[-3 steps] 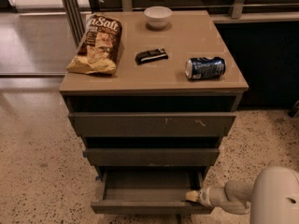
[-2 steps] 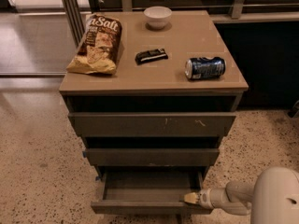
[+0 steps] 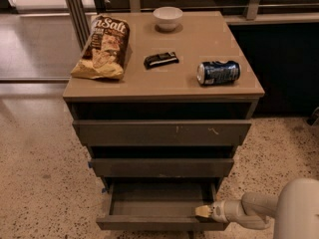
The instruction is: Open bottom drawer
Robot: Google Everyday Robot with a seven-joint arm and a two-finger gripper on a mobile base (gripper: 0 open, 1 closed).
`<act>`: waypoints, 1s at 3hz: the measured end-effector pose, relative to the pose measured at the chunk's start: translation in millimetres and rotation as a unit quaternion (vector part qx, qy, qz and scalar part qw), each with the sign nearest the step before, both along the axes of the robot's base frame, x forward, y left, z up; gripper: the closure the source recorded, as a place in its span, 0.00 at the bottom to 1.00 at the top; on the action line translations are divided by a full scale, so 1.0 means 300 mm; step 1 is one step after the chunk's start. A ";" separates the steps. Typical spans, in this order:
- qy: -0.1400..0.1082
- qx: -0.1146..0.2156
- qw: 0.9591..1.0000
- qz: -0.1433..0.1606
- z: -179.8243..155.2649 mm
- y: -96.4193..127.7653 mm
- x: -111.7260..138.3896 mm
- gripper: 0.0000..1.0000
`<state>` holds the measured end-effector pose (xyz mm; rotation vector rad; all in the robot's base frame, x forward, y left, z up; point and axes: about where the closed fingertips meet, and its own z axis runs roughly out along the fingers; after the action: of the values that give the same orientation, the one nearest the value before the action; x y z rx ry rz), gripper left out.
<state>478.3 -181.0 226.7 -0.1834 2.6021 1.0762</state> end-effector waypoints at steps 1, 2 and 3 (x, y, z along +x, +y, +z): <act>-0.060 -0.013 0.998 0.009 0.098 0.020 0.041 1.00; -0.151 -0.037 0.988 0.022 0.248 0.065 0.083 1.00; -0.171 -0.032 0.984 0.024 0.285 0.110 0.108 0.84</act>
Offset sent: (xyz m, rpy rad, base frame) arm 0.0395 0.0360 0.1393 -0.1467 -0.5513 0.0703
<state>510.6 -148.0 312.3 -0.4095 2.3338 0.8865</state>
